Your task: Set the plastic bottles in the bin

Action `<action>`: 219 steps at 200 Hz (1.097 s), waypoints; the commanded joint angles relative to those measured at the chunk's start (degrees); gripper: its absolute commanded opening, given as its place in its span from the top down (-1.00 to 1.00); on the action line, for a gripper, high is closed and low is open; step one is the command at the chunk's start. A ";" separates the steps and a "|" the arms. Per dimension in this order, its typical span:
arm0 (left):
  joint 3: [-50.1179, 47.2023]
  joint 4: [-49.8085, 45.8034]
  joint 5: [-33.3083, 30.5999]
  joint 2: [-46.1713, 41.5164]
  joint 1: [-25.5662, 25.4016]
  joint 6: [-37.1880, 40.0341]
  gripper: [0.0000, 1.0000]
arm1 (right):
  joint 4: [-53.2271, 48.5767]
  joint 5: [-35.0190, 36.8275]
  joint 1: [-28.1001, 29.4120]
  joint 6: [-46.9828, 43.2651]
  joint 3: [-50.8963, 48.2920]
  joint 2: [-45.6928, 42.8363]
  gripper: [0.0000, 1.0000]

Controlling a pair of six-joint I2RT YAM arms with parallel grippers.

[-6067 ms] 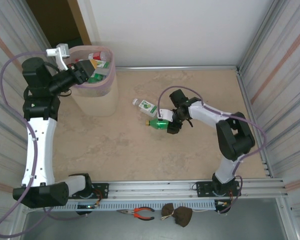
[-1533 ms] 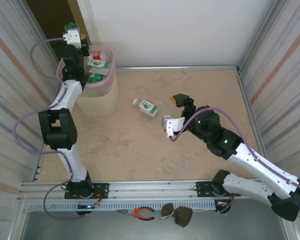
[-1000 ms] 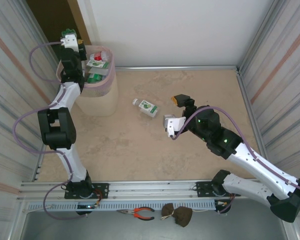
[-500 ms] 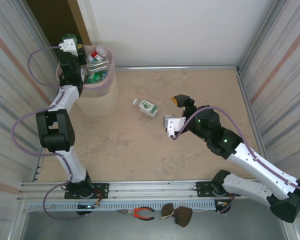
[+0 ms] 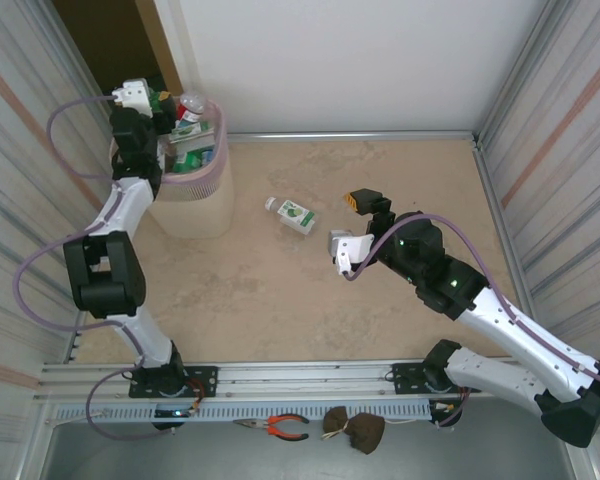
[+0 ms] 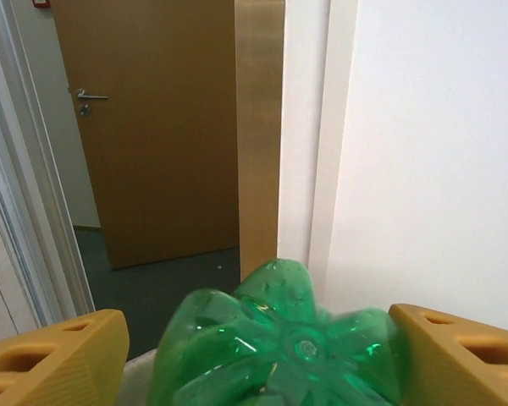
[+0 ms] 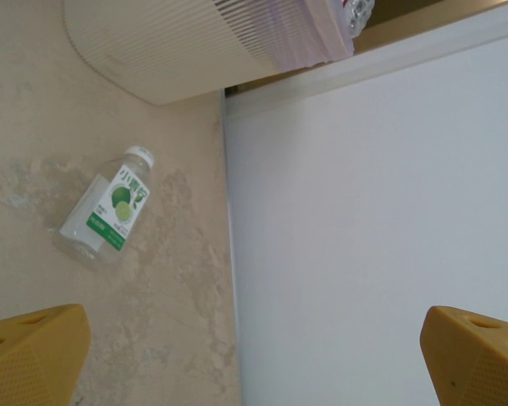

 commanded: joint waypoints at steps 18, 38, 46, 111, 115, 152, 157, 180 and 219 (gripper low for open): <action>-0.98 -1.54 3.10 -6.32 0.62 -0.65 -0.63 | 0.90 0.04 0.70 0.96 0.17 -1.04 -0.98; 1.81 -6.05 5.69 -8.01 0.72 -0.33 -0.62 | 0.99 0.06 0.86 0.80 0.39 -1.17 -0.98; 3.57 -8.42 6.63 -8.27 0.72 -0.13 -0.62 | 1.08 0.06 0.98 0.80 0.35 -1.04 -0.98; 25.29 -33.50 14.96 0.16 2.92 -1.60 0.09 | 1.49 0.35 1.93 0.70 0.37 -0.51 -0.97; 26.00 -34.16 15.31 0.80 3.19 -2.02 0.13 | 1.51 0.50 2.05 0.70 0.38 -0.51 -0.97; 32.33 -38.43 21.20 7.29 5.07 -3.99 0.38 | 1.26 0.92 2.18 0.71 0.30 -0.78 -0.97; 33.22 -39.14 22.11 8.23 5.09 -3.69 0.39 | 1.25 1.01 2.25 0.71 0.27 -0.85 -0.97; 36.04 -42.42 23.95 11.08 5.00 -2.91 0.45 | 1.16 1.27 2.25 0.92 0.17 -0.86 -0.97; 29.29 -44.98 19.29 9.02 4.97 -1.63 0.47 | 1.08 2.06 2.73 1.40 -0.13 -0.60 -0.97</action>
